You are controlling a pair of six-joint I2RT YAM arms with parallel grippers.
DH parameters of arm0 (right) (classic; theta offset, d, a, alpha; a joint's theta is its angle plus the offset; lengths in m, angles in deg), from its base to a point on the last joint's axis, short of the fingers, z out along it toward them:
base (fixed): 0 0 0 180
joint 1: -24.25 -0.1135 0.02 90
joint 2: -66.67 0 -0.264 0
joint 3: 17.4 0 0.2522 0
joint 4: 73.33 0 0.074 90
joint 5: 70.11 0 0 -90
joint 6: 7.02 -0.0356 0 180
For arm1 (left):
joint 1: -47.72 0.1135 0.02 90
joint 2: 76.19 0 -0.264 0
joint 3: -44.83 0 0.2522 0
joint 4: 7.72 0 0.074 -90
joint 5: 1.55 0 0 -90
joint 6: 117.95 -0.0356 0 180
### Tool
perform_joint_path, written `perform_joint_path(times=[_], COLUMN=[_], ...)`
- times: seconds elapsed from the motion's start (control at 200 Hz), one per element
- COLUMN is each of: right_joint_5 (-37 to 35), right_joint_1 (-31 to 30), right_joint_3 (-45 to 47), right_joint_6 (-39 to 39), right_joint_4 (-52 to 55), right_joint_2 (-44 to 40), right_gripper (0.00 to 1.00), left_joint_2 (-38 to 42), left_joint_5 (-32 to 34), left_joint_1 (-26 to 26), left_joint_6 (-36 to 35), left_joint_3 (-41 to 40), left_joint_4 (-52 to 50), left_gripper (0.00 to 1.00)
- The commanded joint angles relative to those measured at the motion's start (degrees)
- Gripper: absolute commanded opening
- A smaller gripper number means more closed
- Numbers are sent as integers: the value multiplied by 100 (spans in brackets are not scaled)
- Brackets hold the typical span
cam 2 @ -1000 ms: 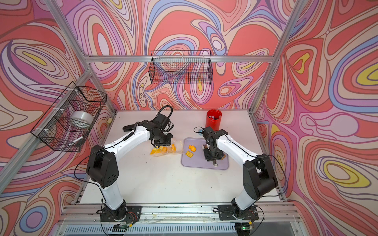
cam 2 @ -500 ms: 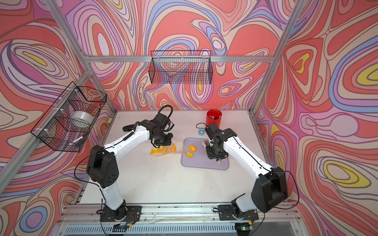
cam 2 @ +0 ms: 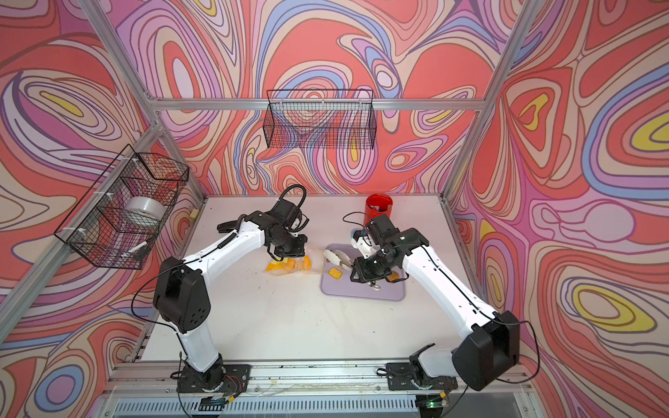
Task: Put the cookies into a resealable bag to prevent moisture
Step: Place the cookie in the ziploc bag.
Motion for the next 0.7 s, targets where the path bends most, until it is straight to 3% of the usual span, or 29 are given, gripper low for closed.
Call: perform_joint_path(times=[0.0,0.3,0.696], right_joint_5=[428,379,455], right_joint_1=[-137,-200,-586], right_joint_3=[-29,66,-255], right_joint_6=[74,-379,-281], right_joint_4=[-402,-1247,-1333], right_joint_2=[175,735,1425], right_gripper=[36,36,37], left_joint_2=[-16,-23,-49], left_joint_5=[-48,-48,-18], left_joint_1=[25,25,25], left_joint_6=[-32,-74,-103], left_joint_3=[141,168,171], left_joint_4=[-176,-265,-283], left_gripper=[0,0,0])
